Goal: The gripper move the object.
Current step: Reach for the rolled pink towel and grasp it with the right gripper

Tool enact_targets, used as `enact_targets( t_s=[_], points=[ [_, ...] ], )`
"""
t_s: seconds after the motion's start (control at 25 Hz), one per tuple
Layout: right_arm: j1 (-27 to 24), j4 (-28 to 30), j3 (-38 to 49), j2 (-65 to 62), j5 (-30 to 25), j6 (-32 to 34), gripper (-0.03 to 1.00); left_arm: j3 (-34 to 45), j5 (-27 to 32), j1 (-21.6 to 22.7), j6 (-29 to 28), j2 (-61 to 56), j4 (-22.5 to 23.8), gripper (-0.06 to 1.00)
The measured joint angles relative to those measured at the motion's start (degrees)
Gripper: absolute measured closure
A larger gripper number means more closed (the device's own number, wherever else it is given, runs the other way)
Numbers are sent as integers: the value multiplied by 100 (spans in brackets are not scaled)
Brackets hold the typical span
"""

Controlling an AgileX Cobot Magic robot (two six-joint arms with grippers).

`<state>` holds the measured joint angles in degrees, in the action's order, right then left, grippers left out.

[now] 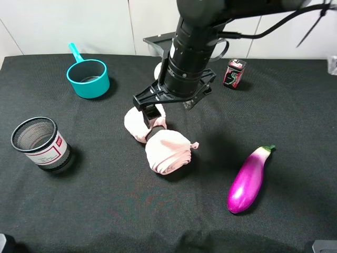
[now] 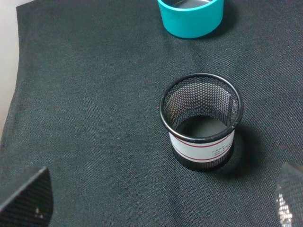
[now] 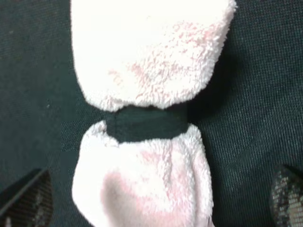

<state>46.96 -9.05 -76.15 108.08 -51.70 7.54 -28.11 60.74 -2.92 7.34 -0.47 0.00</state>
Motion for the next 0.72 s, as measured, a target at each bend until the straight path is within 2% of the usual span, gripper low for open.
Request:
enact_targets(
  t_s=[0.72],
  points=[
    [0, -410, -2, 780, 649, 20, 27, 0, 0, 0, 0, 0, 0, -5]
  ],
)
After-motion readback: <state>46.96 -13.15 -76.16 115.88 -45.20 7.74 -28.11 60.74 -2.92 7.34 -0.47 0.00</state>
